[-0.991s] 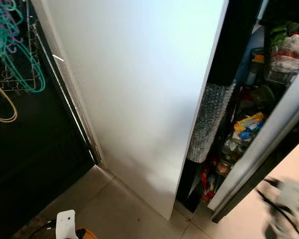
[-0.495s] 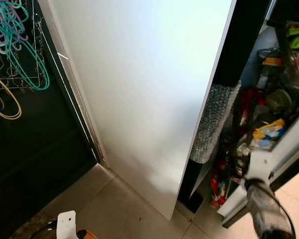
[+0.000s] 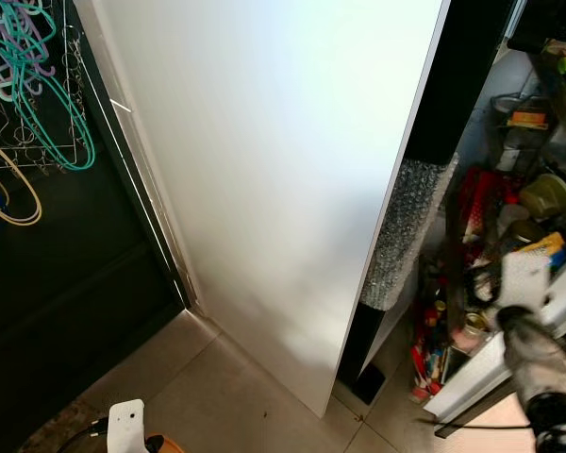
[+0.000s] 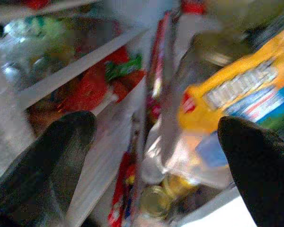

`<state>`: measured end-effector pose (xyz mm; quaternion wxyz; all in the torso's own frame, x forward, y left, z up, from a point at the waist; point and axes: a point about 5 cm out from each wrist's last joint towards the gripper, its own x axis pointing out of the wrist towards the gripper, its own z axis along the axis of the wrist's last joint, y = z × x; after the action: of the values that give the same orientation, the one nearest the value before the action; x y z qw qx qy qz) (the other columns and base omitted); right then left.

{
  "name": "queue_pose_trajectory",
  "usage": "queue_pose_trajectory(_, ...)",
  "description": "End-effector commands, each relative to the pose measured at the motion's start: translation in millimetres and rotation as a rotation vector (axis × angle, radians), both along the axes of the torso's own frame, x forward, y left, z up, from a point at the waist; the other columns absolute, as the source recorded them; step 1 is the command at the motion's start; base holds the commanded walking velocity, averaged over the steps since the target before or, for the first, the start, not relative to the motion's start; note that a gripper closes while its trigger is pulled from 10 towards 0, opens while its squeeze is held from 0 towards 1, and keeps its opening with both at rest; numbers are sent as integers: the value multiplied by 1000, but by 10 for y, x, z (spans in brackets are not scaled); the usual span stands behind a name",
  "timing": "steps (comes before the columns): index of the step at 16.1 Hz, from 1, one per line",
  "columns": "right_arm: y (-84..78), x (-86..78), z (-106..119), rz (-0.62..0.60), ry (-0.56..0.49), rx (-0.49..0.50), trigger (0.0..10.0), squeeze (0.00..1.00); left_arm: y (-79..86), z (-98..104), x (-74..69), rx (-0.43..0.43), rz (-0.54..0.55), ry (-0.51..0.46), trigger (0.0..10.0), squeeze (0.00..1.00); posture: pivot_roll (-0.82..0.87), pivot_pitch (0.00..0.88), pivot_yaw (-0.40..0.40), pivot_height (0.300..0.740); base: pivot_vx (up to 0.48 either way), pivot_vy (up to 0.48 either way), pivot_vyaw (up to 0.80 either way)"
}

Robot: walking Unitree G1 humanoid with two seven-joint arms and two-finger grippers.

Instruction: Restocking fridge

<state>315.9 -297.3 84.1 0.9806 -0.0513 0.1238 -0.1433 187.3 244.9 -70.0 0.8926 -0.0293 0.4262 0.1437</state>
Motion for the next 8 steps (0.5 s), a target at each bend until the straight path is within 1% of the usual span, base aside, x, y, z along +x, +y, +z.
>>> queue_pose_trajectory(1, -68, -1, 49, -26, -24, -4, 10000, 0, 27, -1, -14, 7, 12, 10, 10000, 0, -48, 0, 7, 740, 0, 0, 0)
queue_pose_trajectory(3, -137, -15, 99, -43, -47, -22, 10000, 0, 36, 4, -8, 10, 9, 12, 10000, 0, -55, 0, 13, 740, 0, 0, 0)
queue_pose_trajectory(4, -259, -67, 175, -86, -82, -44, 10000, 0, 43, 9, 1, 12, 9, 12, 10000, 0, -65, 0, 19, 740, 0, 0, 0)
queue_pose_trajectory(5, -294, -84, 197, -100, -92, -51, 10000, 0, 44, 11, 3, 13, 9, 12, 10000, 0, -65, 0, 19, 740, 0, 0, 0)
queue_pose_trajectory(7, -464, -177, 280, -168, -120, -95, 10000, 0, 43, 15, 12, 13, 11, 9, 10000, 0, -73, 0, 28, 740, 0, 0, 0)
queue_pose_trajectory(8, -549, -238, 288, -195, -117, -104, 10000, 0, 40, 18, 18, 14, 9, 7, 10000, 0, -76, 0, 31, 740, 0, 0, 0)
